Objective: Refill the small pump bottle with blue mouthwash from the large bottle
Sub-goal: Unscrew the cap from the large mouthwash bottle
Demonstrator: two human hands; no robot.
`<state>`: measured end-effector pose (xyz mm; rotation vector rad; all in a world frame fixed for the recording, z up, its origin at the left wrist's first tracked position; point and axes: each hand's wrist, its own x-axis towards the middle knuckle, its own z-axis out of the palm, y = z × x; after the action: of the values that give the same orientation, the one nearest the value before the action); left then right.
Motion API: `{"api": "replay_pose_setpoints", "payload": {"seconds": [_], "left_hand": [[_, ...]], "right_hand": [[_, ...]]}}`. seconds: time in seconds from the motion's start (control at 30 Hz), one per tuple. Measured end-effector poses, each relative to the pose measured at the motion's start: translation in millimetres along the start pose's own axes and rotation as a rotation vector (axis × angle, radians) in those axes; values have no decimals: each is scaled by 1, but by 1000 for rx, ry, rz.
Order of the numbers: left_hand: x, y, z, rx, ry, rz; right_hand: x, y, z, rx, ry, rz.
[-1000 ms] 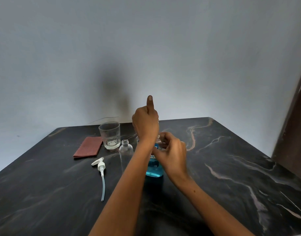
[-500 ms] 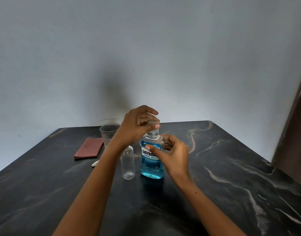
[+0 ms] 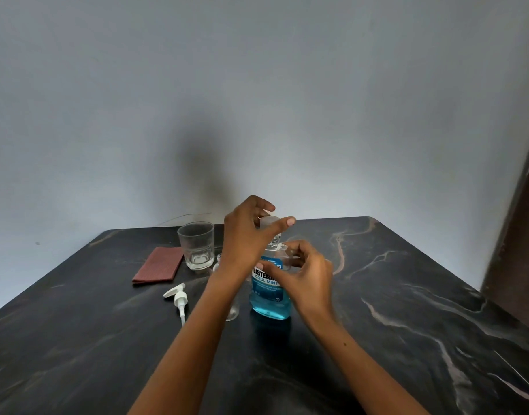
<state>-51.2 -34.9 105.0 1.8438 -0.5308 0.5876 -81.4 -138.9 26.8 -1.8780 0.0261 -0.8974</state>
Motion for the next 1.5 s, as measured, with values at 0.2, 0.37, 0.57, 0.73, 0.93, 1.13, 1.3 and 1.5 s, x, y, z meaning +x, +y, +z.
{"api": "replay_pose_setpoints", "payload": {"seconds": [0.2, 0.37, 0.57, 0.73, 0.93, 1.13, 1.3, 1.5], "left_hand": [[-3, -10, -17, -169, -301, -83], [-2, -14, -19, -210, -167, -62], [-2, -9, -10, -151, 131, -36], [-8, -8, -6, -162, 236, -14], [7, 0, -6, -165, 231, -120], [-6, 3, -24, -487, 311, -420], [-38, 0, -32, -621, 238, -597], [-61, 4, -25, -623, 41, -680]], "right_hand": [[1, 2, -1, 3, -12, -2], [1, 1, -1, 3, -17, 24], [-1, -2, -1, -18, -27, 35], [-1, -4, -1, -40, -30, 24], [0, -4, -2, -37, -45, 44], [-1, -6, -4, -60, -56, 9], [-5, -24, -17, -130, -17, -171], [-11, -47, -37, -228, -82, -556]]}}
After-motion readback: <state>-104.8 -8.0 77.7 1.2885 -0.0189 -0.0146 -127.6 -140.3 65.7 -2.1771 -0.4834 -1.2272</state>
